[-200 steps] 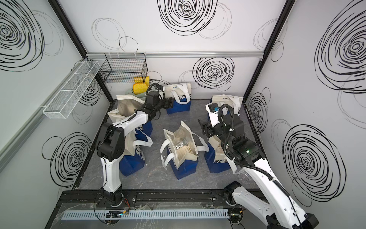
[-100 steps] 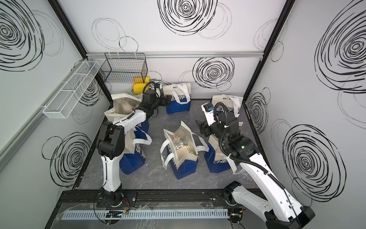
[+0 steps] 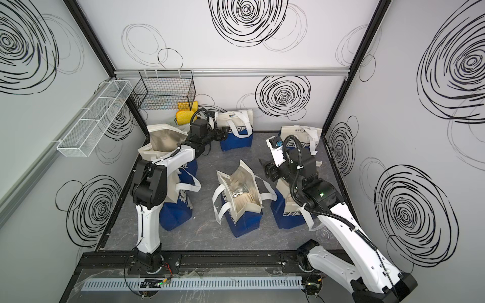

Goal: Open the takeout bag
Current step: Pick up the takeout bag at the center of the board.

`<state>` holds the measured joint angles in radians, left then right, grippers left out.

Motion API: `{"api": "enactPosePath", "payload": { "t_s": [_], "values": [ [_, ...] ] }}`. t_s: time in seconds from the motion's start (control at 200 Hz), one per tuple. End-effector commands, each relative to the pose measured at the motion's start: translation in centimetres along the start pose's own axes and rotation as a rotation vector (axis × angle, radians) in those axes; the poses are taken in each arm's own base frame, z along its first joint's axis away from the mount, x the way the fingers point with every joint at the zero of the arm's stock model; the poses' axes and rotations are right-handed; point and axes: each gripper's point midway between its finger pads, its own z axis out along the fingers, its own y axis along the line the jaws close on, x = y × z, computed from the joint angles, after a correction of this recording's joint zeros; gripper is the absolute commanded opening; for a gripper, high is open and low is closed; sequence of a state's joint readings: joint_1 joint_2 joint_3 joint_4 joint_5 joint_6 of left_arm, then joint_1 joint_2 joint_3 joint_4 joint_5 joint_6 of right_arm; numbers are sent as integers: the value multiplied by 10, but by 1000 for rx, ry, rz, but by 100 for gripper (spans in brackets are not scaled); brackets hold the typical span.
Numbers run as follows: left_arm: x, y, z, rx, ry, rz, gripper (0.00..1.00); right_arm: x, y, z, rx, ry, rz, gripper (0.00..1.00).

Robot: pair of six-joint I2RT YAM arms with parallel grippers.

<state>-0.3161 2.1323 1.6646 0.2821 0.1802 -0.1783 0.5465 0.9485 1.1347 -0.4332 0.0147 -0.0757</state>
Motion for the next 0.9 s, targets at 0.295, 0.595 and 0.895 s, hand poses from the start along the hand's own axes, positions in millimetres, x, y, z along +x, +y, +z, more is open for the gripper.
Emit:
{"api": "enactPosePath", "payload": {
  "t_s": [0.295,0.595,0.895],
  "values": [
    [-34,-37,-10,134,-94,58,52,-10,1,-5,1,-38,-13,72],
    [-30,-46,-28,140,-68,55,31,-11,2,-4,-4,-50,-13,72],
    [-18,-73,-38,176,-7,52,0,-16,0,-7,14,-72,-40,72]
  ]
}}
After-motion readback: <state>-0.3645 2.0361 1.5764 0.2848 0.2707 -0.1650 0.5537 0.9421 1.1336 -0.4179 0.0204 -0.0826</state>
